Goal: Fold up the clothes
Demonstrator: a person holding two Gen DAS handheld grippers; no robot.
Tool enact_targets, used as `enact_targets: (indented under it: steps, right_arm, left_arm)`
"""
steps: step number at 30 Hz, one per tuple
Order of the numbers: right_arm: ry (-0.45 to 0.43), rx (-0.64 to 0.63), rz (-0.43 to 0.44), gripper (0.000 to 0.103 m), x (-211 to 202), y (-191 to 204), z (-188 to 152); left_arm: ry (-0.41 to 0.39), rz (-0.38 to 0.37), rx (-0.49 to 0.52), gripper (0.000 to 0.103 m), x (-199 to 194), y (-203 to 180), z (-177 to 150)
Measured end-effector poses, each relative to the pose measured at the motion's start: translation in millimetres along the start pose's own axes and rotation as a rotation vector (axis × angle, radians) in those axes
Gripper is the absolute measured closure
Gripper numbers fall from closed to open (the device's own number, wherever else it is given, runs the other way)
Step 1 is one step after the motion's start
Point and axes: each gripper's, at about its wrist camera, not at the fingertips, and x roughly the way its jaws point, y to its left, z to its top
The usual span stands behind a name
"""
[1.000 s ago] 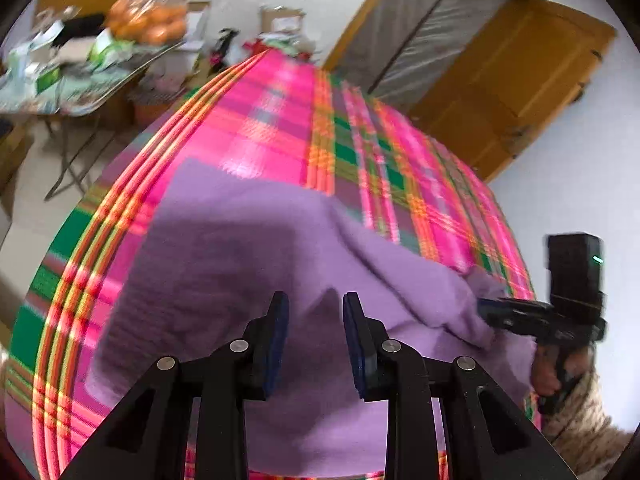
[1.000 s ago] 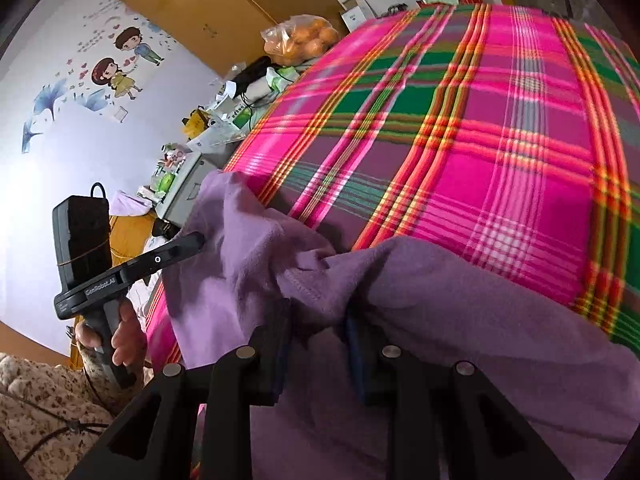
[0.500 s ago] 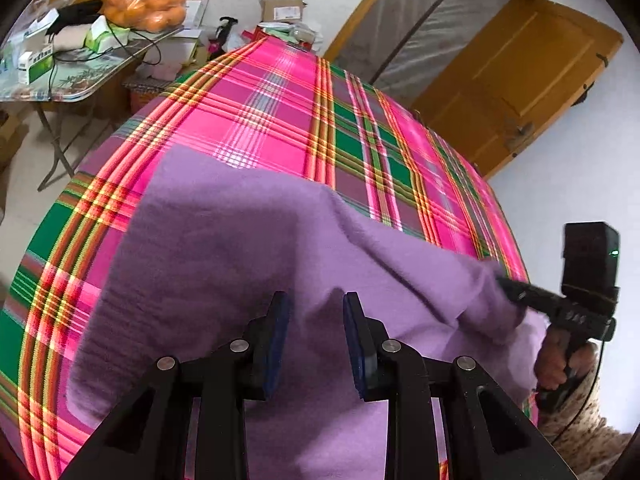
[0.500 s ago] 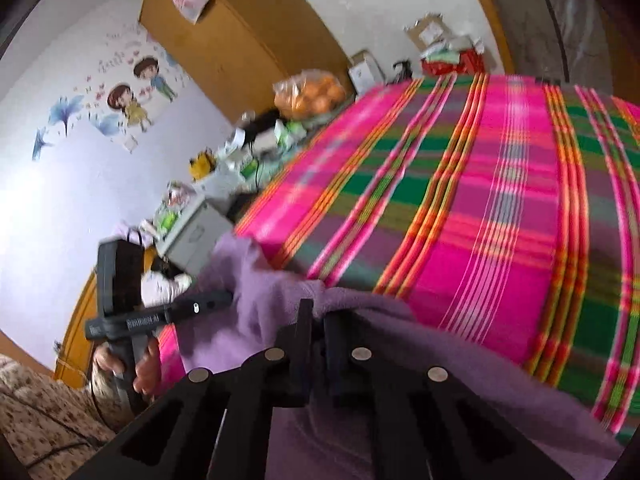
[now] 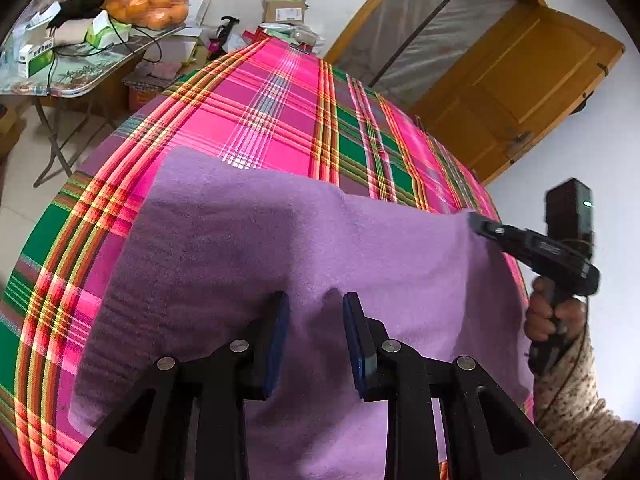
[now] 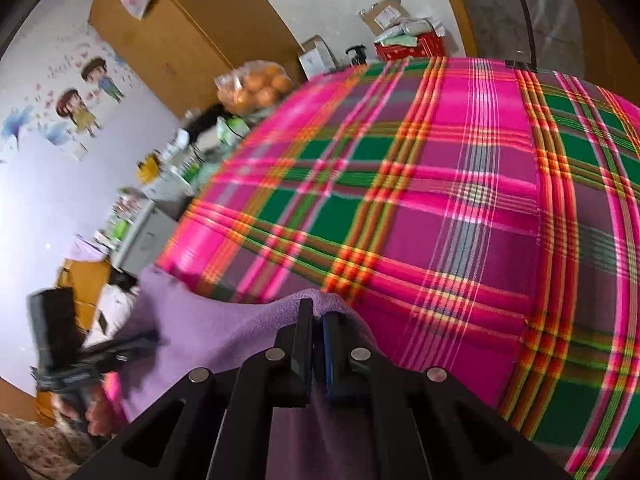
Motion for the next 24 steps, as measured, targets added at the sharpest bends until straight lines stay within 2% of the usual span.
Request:
enact_targets:
  steps: [5, 14, 15, 18, 24]
  right_arm:
    - [0.014, 0.081, 0.037, 0.100, 7, -19, -2]
    - [-0.050, 0.071, 0.018, 0.100, -14, -10, -1]
    - [-0.057, 0.069, 0.013, 0.098, -16, -9, -1]
    - [-0.093, 0.045, -0.099, 0.094, -30, -8, -5]
    - [-0.084, 0.028, -0.100, 0.093, -57, -18, -28]
  left_arm:
    - [-0.004, -0.009, 0.003, 0.074, 0, 1, -1]
    - [-0.001, 0.001, 0.008, 0.074, 1, 0, 0]
    - [-0.001, 0.002, 0.008, 0.074, 1, 0, 0]
    - [-0.001, 0.005, 0.007, 0.074, 1, 0, 1]
    - [0.002, 0.013, 0.006, 0.074, 2, -1, 2]
